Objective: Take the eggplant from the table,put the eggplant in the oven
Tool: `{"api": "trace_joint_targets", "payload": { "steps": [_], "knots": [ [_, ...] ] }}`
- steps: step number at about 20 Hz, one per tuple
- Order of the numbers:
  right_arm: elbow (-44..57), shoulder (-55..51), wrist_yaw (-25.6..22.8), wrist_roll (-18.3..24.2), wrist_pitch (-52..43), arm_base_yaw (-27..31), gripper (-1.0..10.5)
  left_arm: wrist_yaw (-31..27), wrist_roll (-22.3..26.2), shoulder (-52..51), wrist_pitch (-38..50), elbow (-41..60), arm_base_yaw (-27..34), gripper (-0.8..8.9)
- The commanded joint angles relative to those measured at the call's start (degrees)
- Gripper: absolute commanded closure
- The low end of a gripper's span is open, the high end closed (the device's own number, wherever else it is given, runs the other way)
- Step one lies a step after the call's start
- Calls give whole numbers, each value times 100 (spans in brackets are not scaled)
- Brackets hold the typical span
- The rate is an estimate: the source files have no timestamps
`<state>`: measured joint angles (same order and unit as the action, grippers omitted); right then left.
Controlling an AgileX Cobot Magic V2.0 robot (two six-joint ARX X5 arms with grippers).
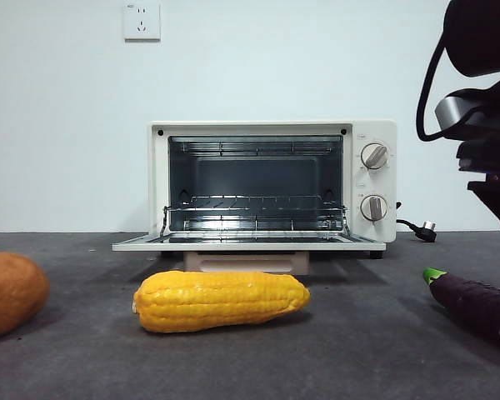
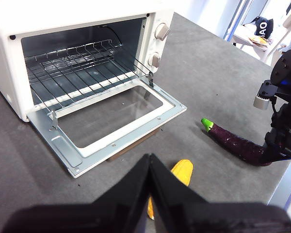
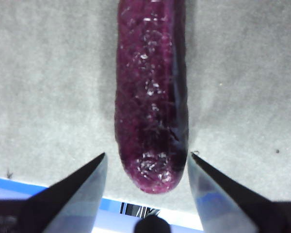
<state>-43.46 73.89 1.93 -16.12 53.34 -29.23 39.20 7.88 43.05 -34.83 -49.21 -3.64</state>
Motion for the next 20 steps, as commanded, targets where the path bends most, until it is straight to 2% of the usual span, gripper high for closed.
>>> {"api": "trace_joint_targets", "payload": {
  "steps": [1,2,6,8,10,12,16,20],
  "knots": [
    [68,26,-7,-85,-4,-7,727,22,4,-4,20,48,-22,819],
    [68,26,-7,-85,-26,-7,780,22,4,-4,20,48,-22,819],
    [70,26,-4,-168,-114,-7,803,22,4,-4,17,48,-22,819],
    [68,26,-7,-166,-116,-7,892,22,4,-4,17,48,-22,819],
    [70,26,-4,-168,-140,-7,892,22,4,-4,17,48,-22,819],
    [70,26,0,-107,-203,-7,961,22,4,-4,15,48,-48,819],
    [55,7,22,-31,-262,-7,959,20,4,-4,17,48,-92,819],
    [-96,-286,208,127,111,-7,959,17,2,-2,20,48,-92,819]
  ]
}}
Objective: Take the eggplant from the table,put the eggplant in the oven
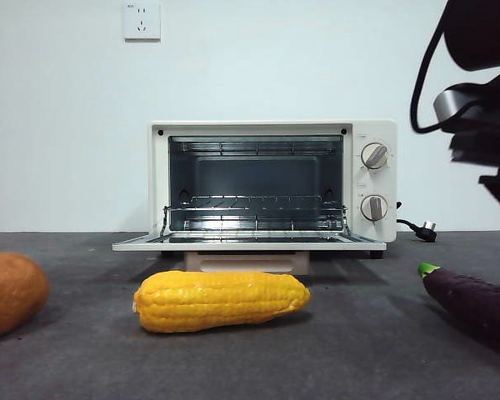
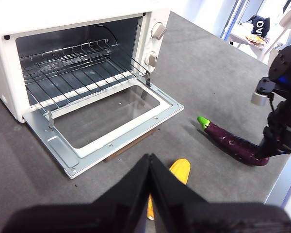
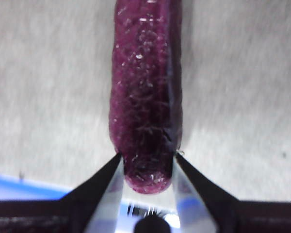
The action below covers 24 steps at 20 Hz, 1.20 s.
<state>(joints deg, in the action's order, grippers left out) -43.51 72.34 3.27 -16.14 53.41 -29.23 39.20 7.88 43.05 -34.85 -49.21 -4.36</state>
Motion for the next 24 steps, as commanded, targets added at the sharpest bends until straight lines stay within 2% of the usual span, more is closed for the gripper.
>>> {"api": "trace_joint_targets", "payload": {
  "steps": [1,6,8,11,18,24],
  "knots": [
    [-179,-247,166,149,225,-7,959,17,2,-2,22,48,-20,819],
    [-852,-859,811,302,772,-7,959,20,4,-2,22,48,-20,819],
    [-1132,-925,1257,313,800,-7,959,20,2,-2,22,48,-20,819],
    [-1425,-817,1659,308,568,-7,959,20,0,-2,20,48,-39,819],
    [-1851,459,2212,114,-560,-4,959,22,0,-2,13,48,-101,819],
    [-3187,1998,2229,111,-686,9,959,20,0,-2,-28,48,-138,819]
  ]
}}
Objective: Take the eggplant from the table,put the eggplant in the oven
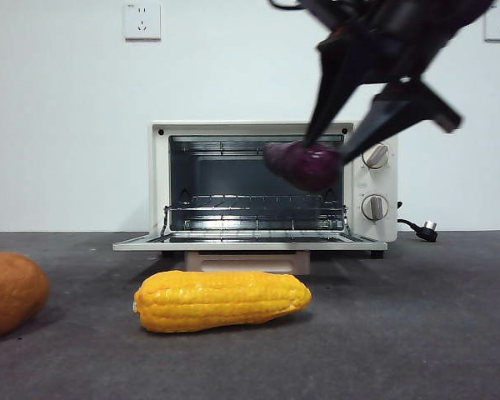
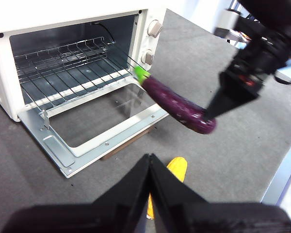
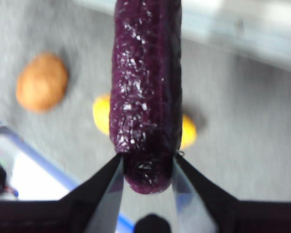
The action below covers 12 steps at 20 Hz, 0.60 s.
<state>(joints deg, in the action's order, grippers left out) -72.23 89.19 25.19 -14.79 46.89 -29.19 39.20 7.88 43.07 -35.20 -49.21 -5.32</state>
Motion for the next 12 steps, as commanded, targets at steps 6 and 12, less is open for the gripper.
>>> {"api": "trace_joint_targets", "payload": {
  "steps": [6,12],
  "knots": [
    [-1696,1657,116,-306,-50,313,959,-44,22,-4,-136,48,-225,819],
    [-2343,2374,116,-785,-444,688,959,-46,22,-4,-122,48,-227,819]
  ]
}}
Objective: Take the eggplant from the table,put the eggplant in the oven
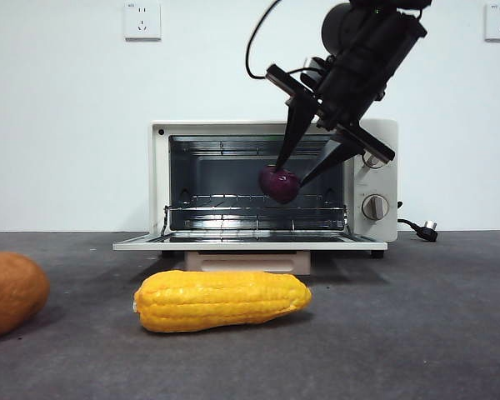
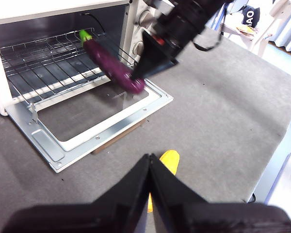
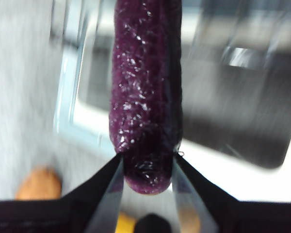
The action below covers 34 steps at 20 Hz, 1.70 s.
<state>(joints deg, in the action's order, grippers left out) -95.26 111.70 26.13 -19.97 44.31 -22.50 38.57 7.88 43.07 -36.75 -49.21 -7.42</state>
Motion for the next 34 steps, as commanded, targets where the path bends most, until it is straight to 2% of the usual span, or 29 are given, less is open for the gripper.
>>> {"api": "trace_joint_targets", "payload": {
  "steps": [1,4,7,10,17,20,34],
  "knots": [
    [-39,170,4,-433,-426,46,959,17,24,-4,33,48,-17,819],
    [-39,240,-201,-785,-992,46,959,17,24,-2,37,48,-17,819],
    [-37,269,-824,-1008,-1327,37,959,20,24,-2,35,48,-17,819],
    [-37,269,-1320,-1139,-1526,35,959,20,24,-2,35,48,-17,819],
    [-37,269,-1777,-1147,-1751,-4,916,20,24,-2,35,48,-20,819],
    [-37,269,-1823,-1152,-1731,-4,680,22,22,-4,33,48,-20,819],
    [-37,225,-1803,-1104,-1515,-85,660,20,22,4,13,48,-20,819]
  ]
}}
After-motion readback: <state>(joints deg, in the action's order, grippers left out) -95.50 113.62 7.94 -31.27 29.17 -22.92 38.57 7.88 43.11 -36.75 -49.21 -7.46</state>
